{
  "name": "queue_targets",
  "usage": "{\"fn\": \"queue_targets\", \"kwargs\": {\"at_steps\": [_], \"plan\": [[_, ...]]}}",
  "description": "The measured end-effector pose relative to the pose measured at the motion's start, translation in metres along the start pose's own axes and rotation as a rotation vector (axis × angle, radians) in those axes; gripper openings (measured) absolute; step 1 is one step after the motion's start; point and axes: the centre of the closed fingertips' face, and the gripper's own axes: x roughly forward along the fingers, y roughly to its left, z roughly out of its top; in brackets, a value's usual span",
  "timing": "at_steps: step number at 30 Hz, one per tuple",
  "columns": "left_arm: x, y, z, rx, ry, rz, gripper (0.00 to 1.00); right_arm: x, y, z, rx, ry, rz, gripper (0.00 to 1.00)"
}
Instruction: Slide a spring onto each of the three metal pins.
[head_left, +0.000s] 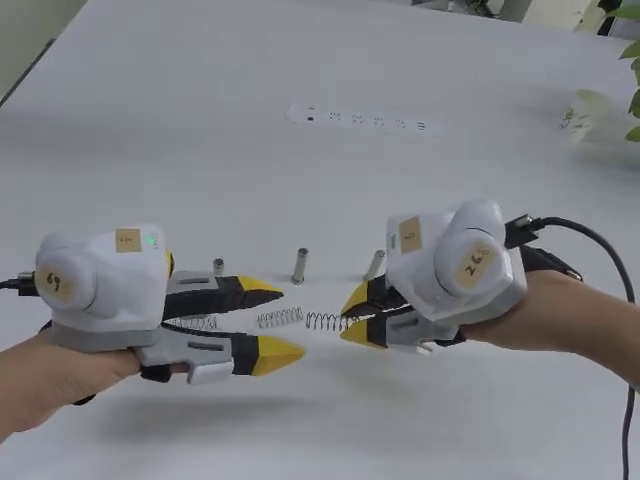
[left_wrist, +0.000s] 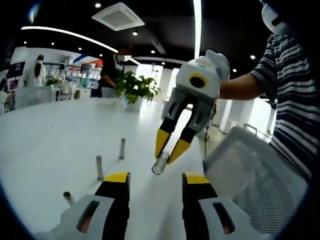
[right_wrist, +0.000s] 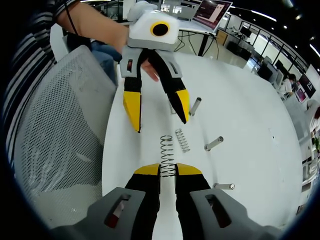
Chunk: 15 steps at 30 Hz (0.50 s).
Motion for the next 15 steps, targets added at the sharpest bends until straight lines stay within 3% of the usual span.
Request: {"fn": "queue_targets", "kwargs": {"at_steps": [7, 15], "plan": [[0.014, -0.007, 0.004, 0.018, 0.001, -0.04, 0.27, -0.004, 0.0, 0.007, -0.008, -0.019, -0.001, 0.08], [0.019, -0.008, 0.006, 0.021, -0.008, -0.053, 0.19, -0.008, -0.001, 0.011, -0.015, -0.042, 0.001, 0.08]]}}
